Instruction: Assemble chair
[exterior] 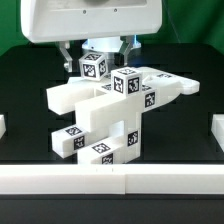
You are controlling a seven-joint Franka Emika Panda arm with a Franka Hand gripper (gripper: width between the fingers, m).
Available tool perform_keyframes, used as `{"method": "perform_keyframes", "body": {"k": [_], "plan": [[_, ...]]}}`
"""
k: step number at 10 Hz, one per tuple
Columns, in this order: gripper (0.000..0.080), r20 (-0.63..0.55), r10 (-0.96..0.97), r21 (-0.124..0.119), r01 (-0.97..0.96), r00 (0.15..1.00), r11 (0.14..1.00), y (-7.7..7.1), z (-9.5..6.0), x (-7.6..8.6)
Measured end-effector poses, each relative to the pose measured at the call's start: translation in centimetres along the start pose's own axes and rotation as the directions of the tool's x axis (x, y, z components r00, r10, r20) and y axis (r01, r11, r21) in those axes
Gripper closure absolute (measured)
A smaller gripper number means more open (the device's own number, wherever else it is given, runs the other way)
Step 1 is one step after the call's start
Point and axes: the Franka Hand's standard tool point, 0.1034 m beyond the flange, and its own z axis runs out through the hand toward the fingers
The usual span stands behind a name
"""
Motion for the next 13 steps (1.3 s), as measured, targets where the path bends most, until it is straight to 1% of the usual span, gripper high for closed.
{"method": "perform_keyframes", "body": {"k": [2, 4, 5, 6, 7, 8, 9, 10, 12, 13], "plan": [[0.0151, 0.007, -0.112, -0.007, 0.112, 0.994, 0.994, 0.18, 0.00, -0.11], [0.0151, 0.022, -0.273, -0.017, 0.273, 0.962, 0.962, 0.58, -0.05, -0.29], [0.0151, 0.023, -0.280, -0.016, 0.281, 0.960, 0.960, 0.70, -0.06, -0.37], [0.0171, 0.024, -0.278, -0.015, 0.278, 0.960, 0.960, 0.81, -0.06, -0.44], [0.0299, 0.024, -0.278, -0.015, 0.278, 0.960, 0.960, 0.79, -0.06, -0.44], [0.0299, 0.024, -0.278, -0.015, 0.278, 0.960, 0.960, 0.80, -0.05, -0.44], [0.0467, 0.024, -0.277, -0.016, 0.278, 0.960, 0.961, 0.82, -0.06, -0.45], [0.0517, 0.024, -0.276, -0.016, 0.277, 0.961, 0.961, 0.82, -0.06, -0.45], [0.0517, 0.023, -0.228, -0.016, 0.228, 0.974, 0.974, 0.79, -0.05, -0.44], [0.0517, 0.021, -0.127, -0.018, 0.127, 0.992, 0.992, 0.77, -0.01, -0.44]]}}
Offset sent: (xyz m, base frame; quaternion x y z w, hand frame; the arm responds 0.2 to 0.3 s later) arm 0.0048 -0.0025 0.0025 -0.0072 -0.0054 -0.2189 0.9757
